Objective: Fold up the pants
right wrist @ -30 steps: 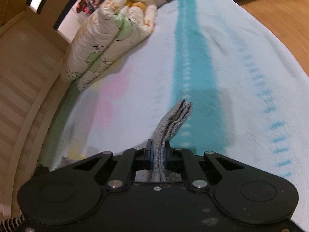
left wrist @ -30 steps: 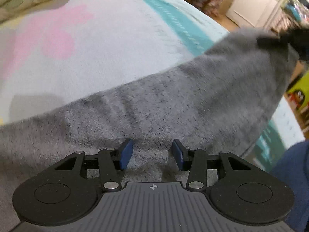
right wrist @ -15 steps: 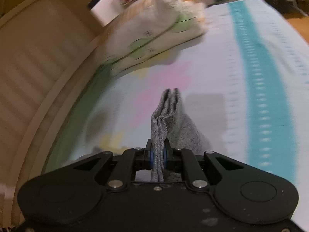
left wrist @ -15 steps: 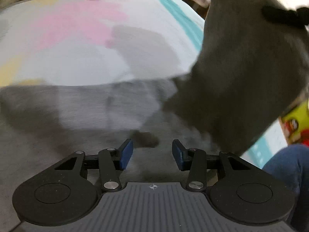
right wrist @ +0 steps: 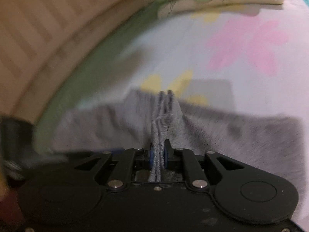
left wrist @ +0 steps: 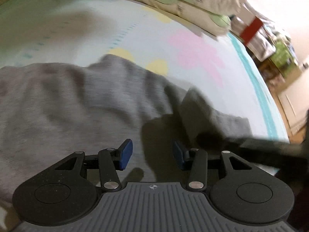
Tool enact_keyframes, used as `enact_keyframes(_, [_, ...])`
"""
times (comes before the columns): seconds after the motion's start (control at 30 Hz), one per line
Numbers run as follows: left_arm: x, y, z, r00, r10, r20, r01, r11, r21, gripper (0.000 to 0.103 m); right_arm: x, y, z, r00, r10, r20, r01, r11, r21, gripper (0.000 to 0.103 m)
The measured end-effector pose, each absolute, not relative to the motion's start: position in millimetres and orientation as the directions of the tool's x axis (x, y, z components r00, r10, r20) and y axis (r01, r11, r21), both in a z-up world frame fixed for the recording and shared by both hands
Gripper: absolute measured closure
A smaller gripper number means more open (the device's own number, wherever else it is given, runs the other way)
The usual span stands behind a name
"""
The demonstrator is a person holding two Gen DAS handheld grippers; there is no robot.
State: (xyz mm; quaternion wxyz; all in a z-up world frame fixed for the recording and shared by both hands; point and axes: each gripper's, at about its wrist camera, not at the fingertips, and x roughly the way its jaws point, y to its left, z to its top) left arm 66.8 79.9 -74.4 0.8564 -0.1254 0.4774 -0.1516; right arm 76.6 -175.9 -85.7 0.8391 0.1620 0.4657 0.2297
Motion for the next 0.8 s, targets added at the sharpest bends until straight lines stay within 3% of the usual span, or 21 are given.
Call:
enact_keyframes(0.1, [70,86,-63,0.518,-0.376,-0.768,0.126,0.922,-0.366,0.058,72,-157,-109,0.425,0.544,-0.724,-0.26,0.839,0.478,0.077])
enact_keyframes(0.27, [76,84,-55,0.563,-0.387,-0.73,0.147,0.916,-0.372,0.058,64,-179,-86,0.46,0.586,-0.667,-0.292,0.81,0.509,0.07])
enact_keyframes(0.5, [81,42,-59,0.525,-0.444,-0.726,0.271,0.896,-0.352,0.056,70,-260,-64,0.571,0.421,-0.705,-0.132,0.894,0.428,0.065])
enact_keyframes(0.8, [70,13,-107,0.404,-0.413,-0.816,0.351,0.894,-0.279,0.056,99,-325,-122,0.466,0.292,-0.835,0.147,0.906,0.398,0.09])
